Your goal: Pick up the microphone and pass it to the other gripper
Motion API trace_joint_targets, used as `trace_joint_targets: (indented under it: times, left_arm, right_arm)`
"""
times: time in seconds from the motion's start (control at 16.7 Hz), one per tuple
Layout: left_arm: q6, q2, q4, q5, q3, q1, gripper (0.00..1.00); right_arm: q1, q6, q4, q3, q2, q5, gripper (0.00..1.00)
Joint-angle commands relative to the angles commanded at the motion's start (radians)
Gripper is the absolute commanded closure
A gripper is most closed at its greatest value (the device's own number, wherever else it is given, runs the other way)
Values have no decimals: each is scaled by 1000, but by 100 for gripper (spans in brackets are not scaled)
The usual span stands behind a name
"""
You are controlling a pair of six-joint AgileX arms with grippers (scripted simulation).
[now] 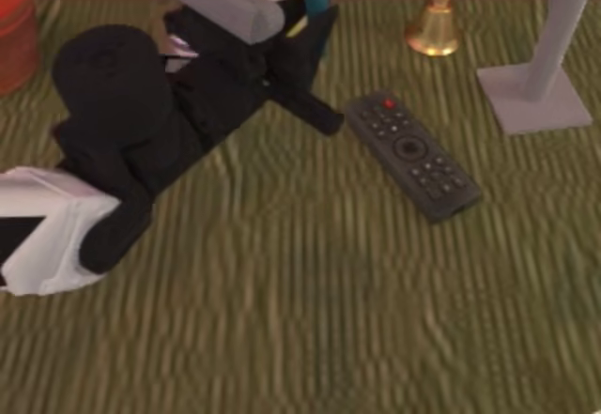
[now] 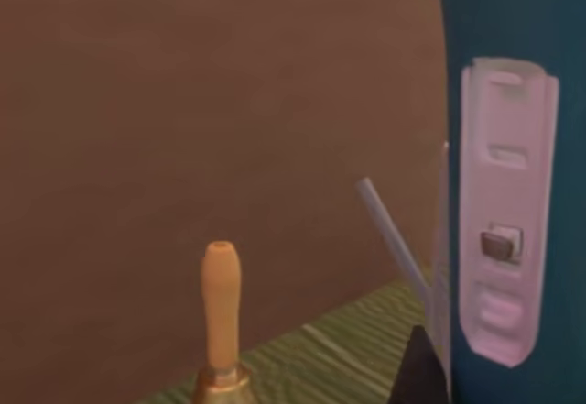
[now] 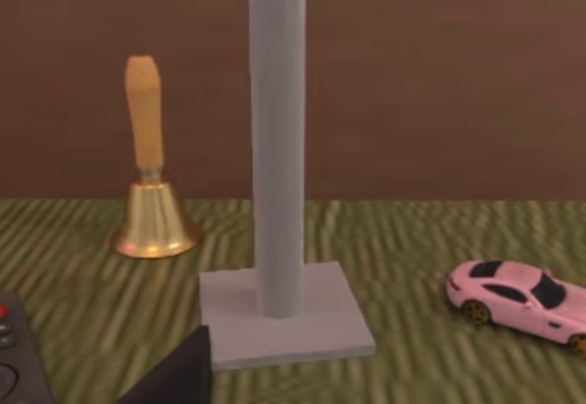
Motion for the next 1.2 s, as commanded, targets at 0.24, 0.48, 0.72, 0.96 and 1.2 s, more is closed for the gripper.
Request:
trace_joint_targets:
  times: [0.24, 0.48, 0.72, 0.96, 1.2]
  left_arm:
    - [-6, -11, 34, -40, -20, -40, 100]
    - [-5, -9, 33, -38, -18, -38, 100]
    - [-6, -11, 34, -40, -20, -40, 100]
    - [-6, -11, 34, -40, -20, -40, 100]
    - [-6, -11, 34, -40, -20, -40, 100]
  right_arm:
    - [0, 0, 0, 0, 0, 0, 0]
    - [0, 0, 0, 0, 0, 0, 0]
    - [0, 0, 0, 0, 0, 0, 0]
    - [21, -3, 14, 25, 35, -14, 0]
    - [113, -15, 81, 146, 228, -74, 0]
